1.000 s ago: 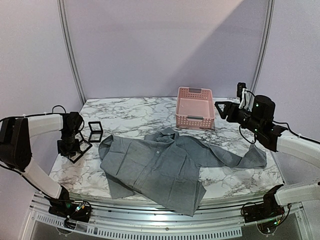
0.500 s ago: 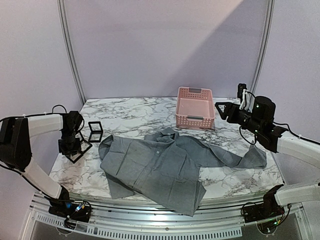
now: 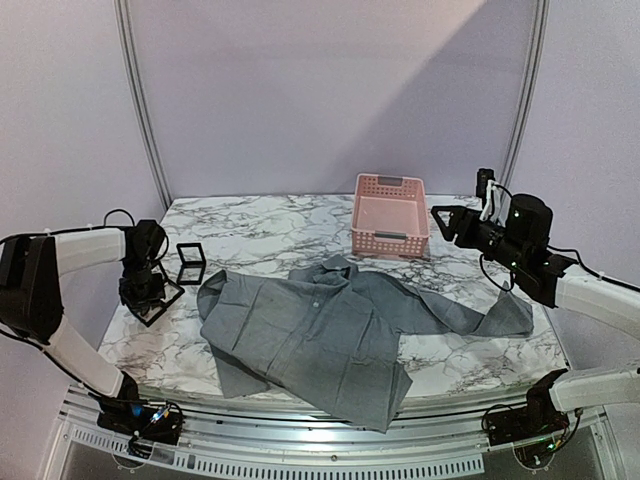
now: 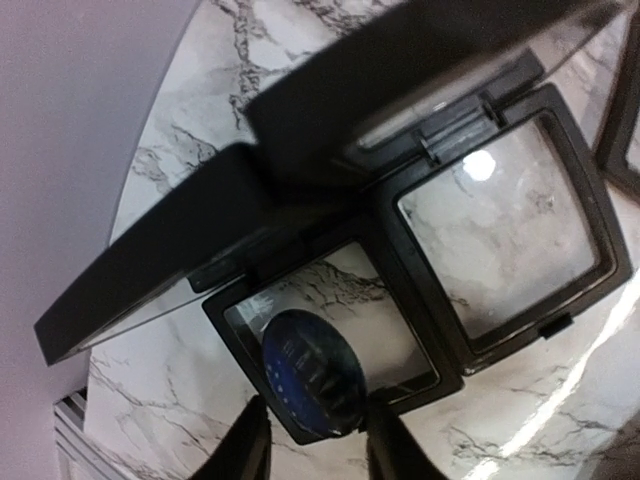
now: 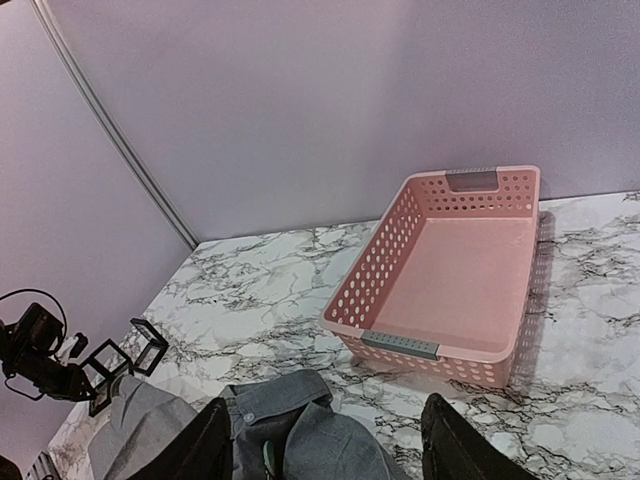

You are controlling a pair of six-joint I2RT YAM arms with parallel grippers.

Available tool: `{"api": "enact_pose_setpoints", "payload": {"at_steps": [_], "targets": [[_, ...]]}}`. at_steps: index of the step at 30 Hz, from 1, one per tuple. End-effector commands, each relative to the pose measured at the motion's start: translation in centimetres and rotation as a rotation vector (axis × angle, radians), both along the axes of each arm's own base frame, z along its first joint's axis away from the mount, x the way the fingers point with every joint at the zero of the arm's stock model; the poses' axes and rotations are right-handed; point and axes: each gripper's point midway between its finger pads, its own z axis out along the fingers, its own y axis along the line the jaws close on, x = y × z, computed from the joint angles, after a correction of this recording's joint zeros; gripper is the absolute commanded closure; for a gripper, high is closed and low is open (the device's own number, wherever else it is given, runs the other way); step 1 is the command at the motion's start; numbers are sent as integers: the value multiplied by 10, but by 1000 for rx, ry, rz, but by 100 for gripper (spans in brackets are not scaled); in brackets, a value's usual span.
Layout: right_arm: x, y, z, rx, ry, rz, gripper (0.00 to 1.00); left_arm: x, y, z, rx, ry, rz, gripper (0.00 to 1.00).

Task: Remove the brooch from the garment

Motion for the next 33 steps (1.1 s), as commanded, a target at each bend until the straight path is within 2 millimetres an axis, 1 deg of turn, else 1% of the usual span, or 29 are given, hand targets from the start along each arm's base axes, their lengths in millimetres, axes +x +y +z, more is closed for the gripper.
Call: {"api": "enact_pose_setpoints", "payload": {"at_steps": [1, 7, 11, 15, 16, 18, 19, 20, 23, 25, 28, 30, 31, 32, 33], "targets": [[-3, -4, 1, 14, -6, -4, 37, 11, -2, 14, -31, -74, -7, 60], [-4, -5, 1, 0, -13, -9, 37, 18, -5, 43, -47, -196, -22, 38], [-7, 0, 2, -5, -22, 25, 36, 21, -9, 66, -66, -293, -47, 33], [-9, 9, 1, -17, -10, 82, 36, 28, -28, 95, -157, -423, -117, 29], [-9, 12, -1, -22, -2, 101, 36, 31, -34, 104, -184, -463, -134, 24], [-11, 20, -4, -29, 19, 150, 36, 40, -47, 126, -246, -564, -178, 22], [-11, 25, -7, -32, 34, 175, 36, 45, -55, 139, -278, -612, -213, 22], [-12, 29, -8, -33, 45, 202, 36, 50, -63, 152, -304, -663, -251, 18], [-13, 43, -18, -33, 98, 276, 36, 65, -97, 190, -406, -781, -391, 15], [-11, 49, -24, -29, 141, 296, 36, 76, -122, 207, -458, -814, -485, 15], [-2, 54, -37, -18, 219, 279, 37, 91, -168, 220, -528, -818, -635, 14], [6, 54, -47, -12, 281, 245, 37, 99, -203, 225, -587, -813, -735, 14], [9, 53, -53, -19, 312, 229, 38, 103, -221, 224, -608, -801, -783, 14], [12, 52, -54, -27, 328, 215, 38, 106, -238, 223, -625, -788, -837, 14], [12, 52, -67, -53, 380, 204, 39, 108, -255, 222, -636, -774, -891, 14]]}}
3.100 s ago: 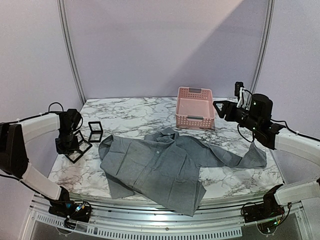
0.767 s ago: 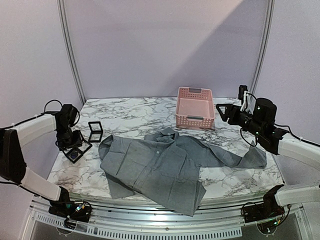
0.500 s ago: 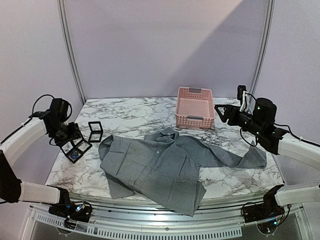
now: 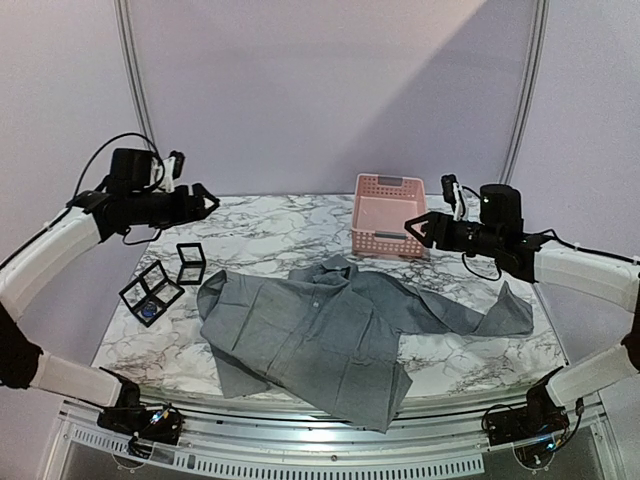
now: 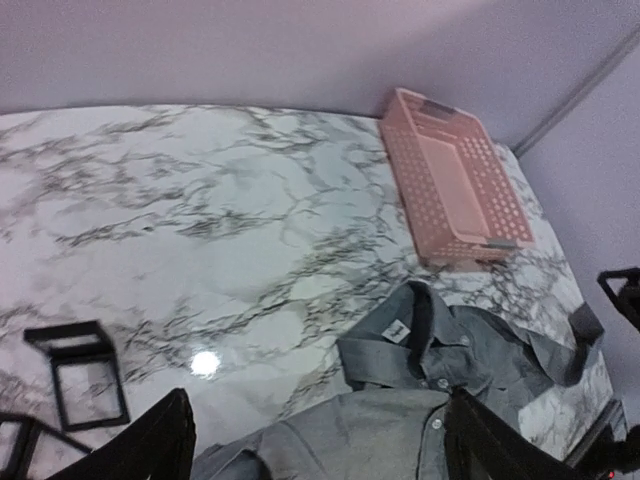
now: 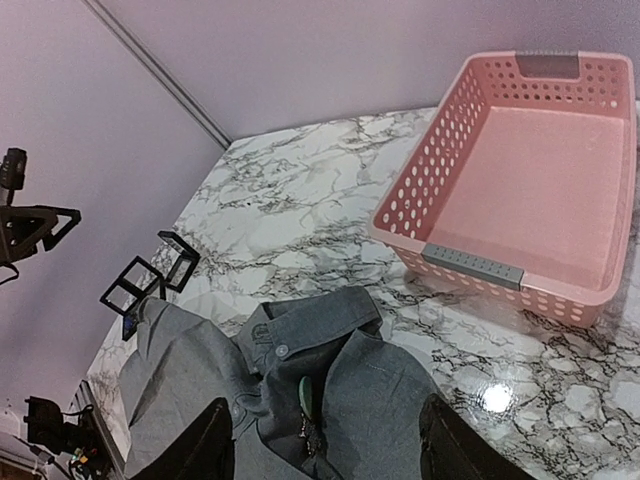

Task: Remove the brooch from the garment

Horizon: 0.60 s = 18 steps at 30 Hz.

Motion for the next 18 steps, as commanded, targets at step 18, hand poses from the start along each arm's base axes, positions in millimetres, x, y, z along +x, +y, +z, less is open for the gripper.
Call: {"api": "enact_pose_setpoints", "payload": {"at_steps": [18], "targets": [[-14, -59, -159, -562, 560, -272, 36, -14, -165, -55, -48, -8, -471, 12]]}}
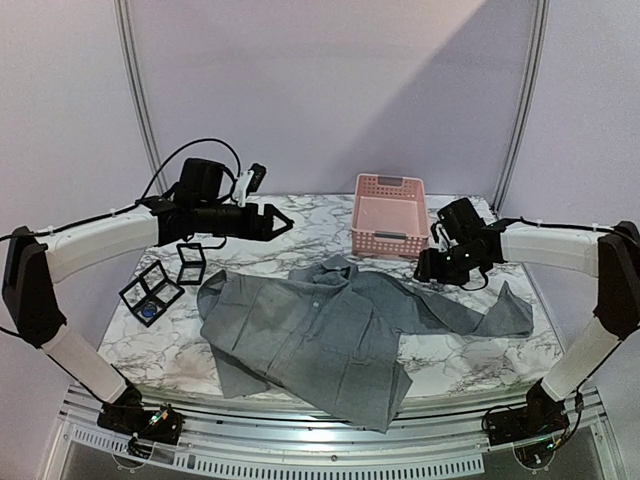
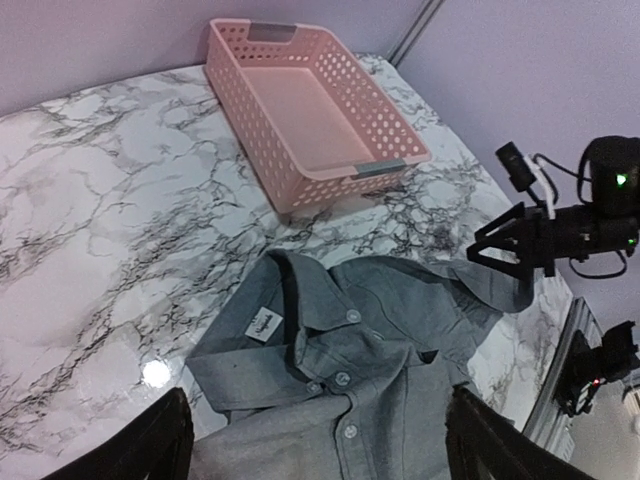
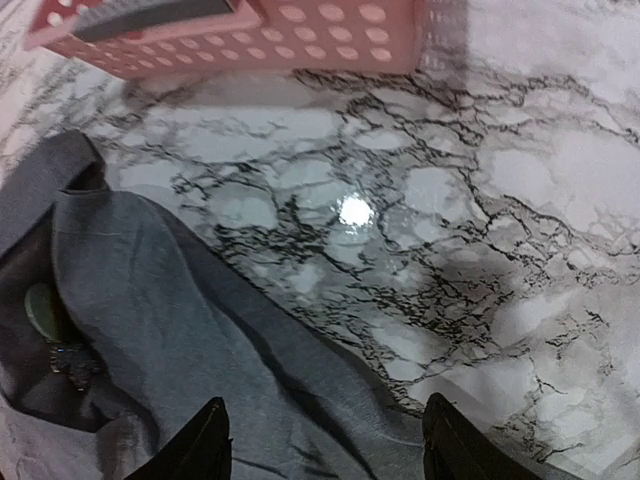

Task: Remove the brooch from the garment

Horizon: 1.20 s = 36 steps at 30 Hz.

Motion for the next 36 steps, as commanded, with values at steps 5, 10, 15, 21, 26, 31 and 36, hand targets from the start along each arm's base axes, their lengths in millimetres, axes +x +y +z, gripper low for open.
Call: {"api": "enact_pose_setpoints", "payload": {"at_steps": [5, 10, 15, 21, 26, 31, 36], "targets": [[-7, -8, -44, -146, 123, 19, 36, -25, -27, -26, 18, 36, -89, 12], [-11, -10, -60, -170, 159, 17, 41, -35, -41, -41, 77, 56, -125, 12], [-6, -13, -59, -172, 133, -14, 76, -50, -66, -51, 134, 72, -185, 12], [4, -14, -46, -151, 63, -53, 100, -47, -78, -56, 116, 76, -110, 6], [20, -33, -19, -166, -28, -112, 100, -38, -105, -53, 14, 92, -26, 3], [36, -49, -2, -156, -90, -132, 100, -29, -129, -67, 1, 124, 0, 2], [42, -68, -3, -204, -98, -179, 100, -24, -142, -93, 116, 128, 19, 2]]}}
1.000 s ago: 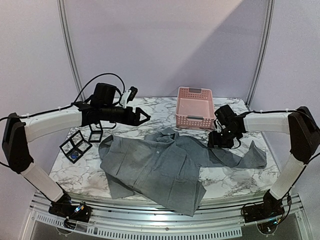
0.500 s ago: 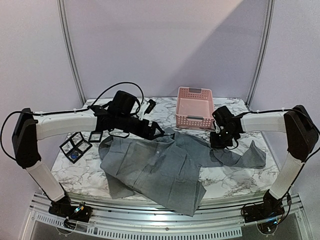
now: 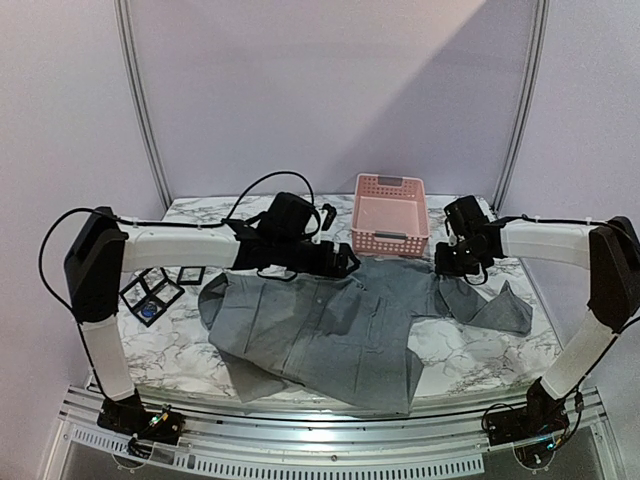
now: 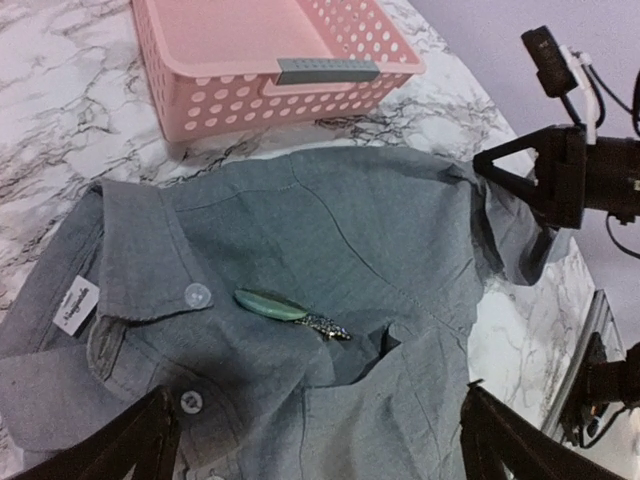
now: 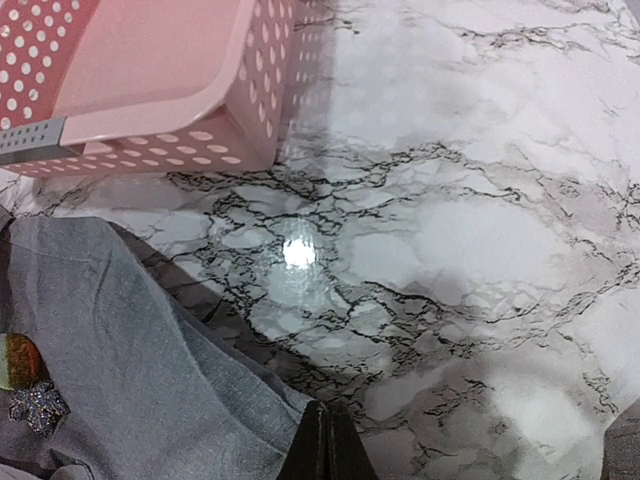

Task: Remove the brooch from the garment

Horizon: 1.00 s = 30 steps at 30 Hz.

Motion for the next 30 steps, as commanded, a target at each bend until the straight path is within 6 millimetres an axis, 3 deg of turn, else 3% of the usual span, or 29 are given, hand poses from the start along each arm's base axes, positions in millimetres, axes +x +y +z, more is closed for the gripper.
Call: {"api": "enact_pose_setpoints", "payload": {"at_steps": [1, 7, 12, 14, 16, 18, 20, 23, 27, 30], "targets": [[9, -24, 7, -57, -35, -64, 100, 5, -15, -12, 66, -13, 31, 2], [-5, -41, -1, -35, -4, -150, 100, 18, -10, -37, 132, -11, 100, 1], [-18, -47, -14, -19, 39, -199, 100, 16, -5, -61, 143, 25, 114, 1], [-20, -47, -12, -9, 34, -202, 100, 11, -2, -71, 158, 47, 103, 0], [-18, -42, -1, 17, 9, -182, 93, 5, 5, -82, 177, 70, 103, 0], [-14, -31, 15, 55, -34, -124, 83, -2, 18, -95, 212, 96, 115, 0], [-12, -16, 39, 83, -100, -32, 65, -10, 31, -106, 232, 121, 134, 1], [-15, 18, 74, 107, -192, 114, 47, -24, 44, -115, 223, 158, 138, 0], [-20, 69, 93, 169, -220, 300, 42, -35, 42, -103, 132, 165, 123, 0], [-26, 111, 90, 226, -205, 433, 42, -31, 42, -86, 110, 140, 135, 0]]}}
